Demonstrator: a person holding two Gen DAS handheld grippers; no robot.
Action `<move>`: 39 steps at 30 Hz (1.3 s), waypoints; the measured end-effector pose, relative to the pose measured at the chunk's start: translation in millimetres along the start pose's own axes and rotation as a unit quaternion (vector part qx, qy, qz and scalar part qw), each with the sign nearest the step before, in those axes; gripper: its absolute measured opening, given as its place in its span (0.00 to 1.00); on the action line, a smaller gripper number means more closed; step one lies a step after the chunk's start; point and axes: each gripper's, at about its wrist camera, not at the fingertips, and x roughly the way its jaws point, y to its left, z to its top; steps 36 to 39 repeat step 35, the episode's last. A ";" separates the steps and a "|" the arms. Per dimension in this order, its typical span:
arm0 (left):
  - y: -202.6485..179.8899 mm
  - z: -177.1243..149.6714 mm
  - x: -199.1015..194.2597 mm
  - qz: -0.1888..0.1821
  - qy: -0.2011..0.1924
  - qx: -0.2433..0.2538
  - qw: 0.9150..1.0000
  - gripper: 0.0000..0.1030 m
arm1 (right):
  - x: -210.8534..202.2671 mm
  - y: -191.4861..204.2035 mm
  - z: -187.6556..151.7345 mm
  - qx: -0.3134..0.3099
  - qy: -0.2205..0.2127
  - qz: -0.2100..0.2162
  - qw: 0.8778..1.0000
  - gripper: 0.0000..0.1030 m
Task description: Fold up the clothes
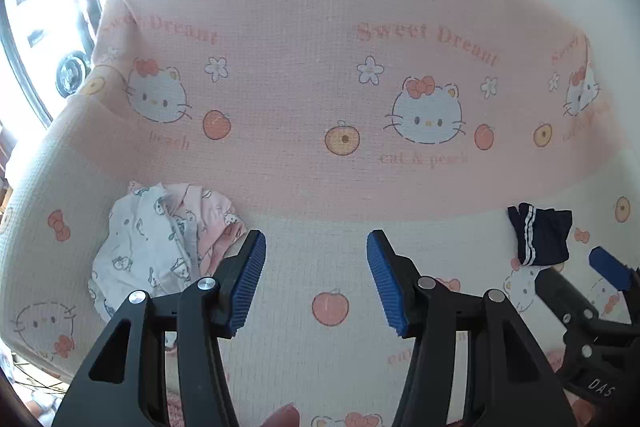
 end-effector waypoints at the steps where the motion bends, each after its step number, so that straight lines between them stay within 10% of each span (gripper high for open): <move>1: 2.0 -10.6 -11.3 -0.002 -0.007 -0.001 1.000 0.59 | -8.1 4.1 -11.5 -0.004 0.001 0.005 1.000 0.98; 15: 8.7 -120.7 -72.5 -0.022 0.022 0.003 1.000 0.64 | -80.4 3.1 -99.6 -0.006 -0.003 0.001 1.000 0.99; 39: 0.3 -136.4 -81.5 -0.048 0.018 0.002 0.999 0.64 | -79.9 4.1 -116.2 -0.025 0.020 0.006 0.999 0.99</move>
